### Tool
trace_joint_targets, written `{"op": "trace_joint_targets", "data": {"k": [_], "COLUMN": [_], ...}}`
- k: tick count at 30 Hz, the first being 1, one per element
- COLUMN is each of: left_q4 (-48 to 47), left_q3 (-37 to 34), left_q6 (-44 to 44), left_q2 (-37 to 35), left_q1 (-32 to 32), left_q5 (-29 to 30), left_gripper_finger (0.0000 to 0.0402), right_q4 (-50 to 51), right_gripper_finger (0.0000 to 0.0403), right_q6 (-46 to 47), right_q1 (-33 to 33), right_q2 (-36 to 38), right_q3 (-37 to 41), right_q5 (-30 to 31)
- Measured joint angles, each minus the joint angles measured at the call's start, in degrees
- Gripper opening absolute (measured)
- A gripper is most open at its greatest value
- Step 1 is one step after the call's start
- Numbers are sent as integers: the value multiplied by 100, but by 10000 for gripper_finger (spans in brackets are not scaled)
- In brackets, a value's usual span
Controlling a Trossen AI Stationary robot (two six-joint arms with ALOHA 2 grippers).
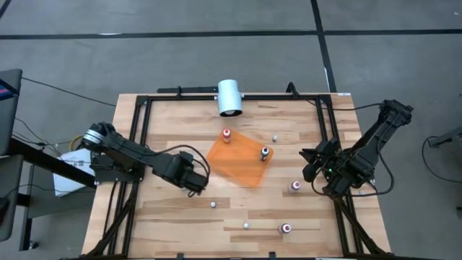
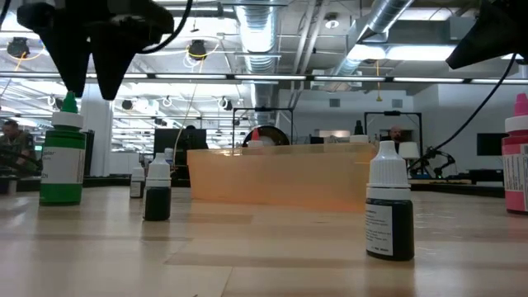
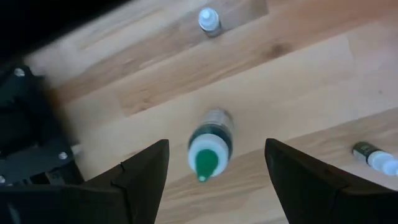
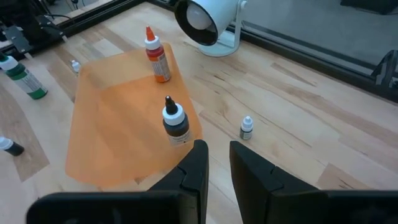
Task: Pick & Place food coloring
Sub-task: Put the large green food coloring bottle into the bin
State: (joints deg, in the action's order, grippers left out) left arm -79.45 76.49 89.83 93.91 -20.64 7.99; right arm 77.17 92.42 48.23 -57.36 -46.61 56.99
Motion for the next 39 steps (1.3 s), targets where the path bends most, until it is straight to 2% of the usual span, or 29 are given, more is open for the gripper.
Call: {"op": "trace_joint_targets", "data": {"k": [10,14,21,39], "left_q4": [-263,-16,439,858], "left_q3": [0,-21,-646,-885], "left_q6": [232,272,462,279], "left_q2": [89,89,87,96], "left_q1": [-76,-84,-84,-82], "left_q5": [-187,-239,-487,-323], "left_gripper_finger": [258,258,258,258], "right_q4": [-13,-13,-71,-161], "right_gripper_finger": [56,56,56,56], "right_q6": [-144,-157,-156,-292], "right_q1": [0,0,0,0], "right_q2": [0,0,-2,-1], "right_q3": [0,0,0,0], "right_q5": [-1,0,-3,-4]}}
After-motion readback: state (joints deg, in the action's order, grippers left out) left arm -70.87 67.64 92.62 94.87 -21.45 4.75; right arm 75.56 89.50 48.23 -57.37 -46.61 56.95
